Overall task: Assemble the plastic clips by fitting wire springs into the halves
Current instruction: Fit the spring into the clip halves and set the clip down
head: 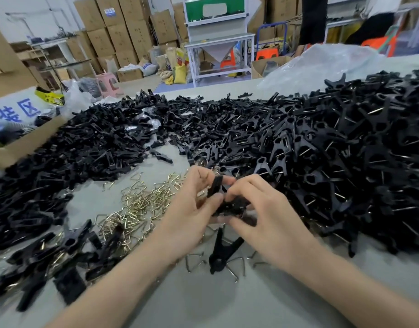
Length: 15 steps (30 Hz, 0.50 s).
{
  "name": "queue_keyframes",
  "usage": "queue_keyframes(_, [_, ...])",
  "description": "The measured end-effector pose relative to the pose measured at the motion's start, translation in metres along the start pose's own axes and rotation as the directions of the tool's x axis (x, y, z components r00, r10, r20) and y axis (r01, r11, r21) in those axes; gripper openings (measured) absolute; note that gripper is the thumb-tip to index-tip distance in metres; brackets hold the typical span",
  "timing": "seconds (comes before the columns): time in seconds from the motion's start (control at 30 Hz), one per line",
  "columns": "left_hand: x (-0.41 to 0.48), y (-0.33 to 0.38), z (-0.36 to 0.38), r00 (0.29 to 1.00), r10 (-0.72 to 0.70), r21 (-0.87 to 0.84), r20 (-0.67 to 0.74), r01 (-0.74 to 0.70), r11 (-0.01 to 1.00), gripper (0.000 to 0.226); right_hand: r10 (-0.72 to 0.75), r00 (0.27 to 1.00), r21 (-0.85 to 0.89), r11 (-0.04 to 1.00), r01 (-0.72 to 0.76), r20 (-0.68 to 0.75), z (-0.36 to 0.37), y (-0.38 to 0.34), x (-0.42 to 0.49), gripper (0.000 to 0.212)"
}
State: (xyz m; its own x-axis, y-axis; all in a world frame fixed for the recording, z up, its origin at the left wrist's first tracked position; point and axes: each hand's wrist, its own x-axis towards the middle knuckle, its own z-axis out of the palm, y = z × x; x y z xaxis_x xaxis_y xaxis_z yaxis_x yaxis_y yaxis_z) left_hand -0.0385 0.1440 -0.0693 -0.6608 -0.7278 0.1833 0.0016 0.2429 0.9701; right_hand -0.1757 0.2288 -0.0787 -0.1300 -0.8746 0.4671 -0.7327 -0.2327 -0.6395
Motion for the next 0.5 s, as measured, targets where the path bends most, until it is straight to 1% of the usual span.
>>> queue_keyframes(0.07, [-0.002, 0.000, 0.002, 0.996, 0.029, -0.091, -0.090, -0.037, 0.995, 0.010, -0.010, 0.999, -0.018, 1.000, 0.009, -0.042, 0.001, -0.001, 0.002, 0.020])
queue_keyframes(0.1, [-0.002, 0.000, 0.003, 0.990, 0.029, -0.132, -0.136, -0.047, 0.990, 0.006, 0.007, 0.996, 0.018, 1.000, -0.006, -0.084, 0.001, -0.002, 0.003, 0.019])
queue_keyframes(0.2, [-0.002, -0.003, 0.005, 0.973, 0.015, -0.144, -0.230, -0.049, 0.988, 0.002, 0.128, 0.976, 0.206, 0.974, -0.091, -0.174, -0.003, -0.004, 0.002, 0.016])
queue_keyframes(0.27, [-0.002, -0.005, 0.005, 0.966, 0.002, -0.158, -0.258, -0.044, 0.987, 0.005, 0.214, 0.961, 0.317, 0.936, -0.151, -0.174, -0.006, -0.003, 0.001, 0.017])
queue_keyframes(0.3, [-0.001, -0.006, 0.005, 0.963, 0.001, -0.140, -0.268, -0.040, 0.989, 0.007, 0.257, 0.952, 0.376, 0.909, -0.181, -0.164, -0.007, -0.002, 0.002, 0.015])
queue_keyframes(0.37, [0.000, -0.009, 0.004, 0.952, 0.046, 0.015, -0.301, -0.044, 0.999, 0.006, 0.308, 0.938, 0.425, 0.879, -0.217, -0.158, -0.007, 0.000, 0.003, 0.015])
queue_keyframes(0.43, [0.000, -0.012, 0.002, 0.944, 0.091, 0.128, -0.319, -0.052, 0.990, 0.006, 0.303, 0.940, 0.401, 0.889, -0.221, -0.155, -0.006, 0.001, 0.004, 0.021])
queue_keyframes(0.5, [0.000, -0.012, 0.002, 0.937, 0.113, 0.157, -0.330, -0.063, 0.986, 0.009, 0.303, 0.942, 0.371, 0.899, -0.233, -0.142, -0.004, 0.001, 0.004, 0.025])
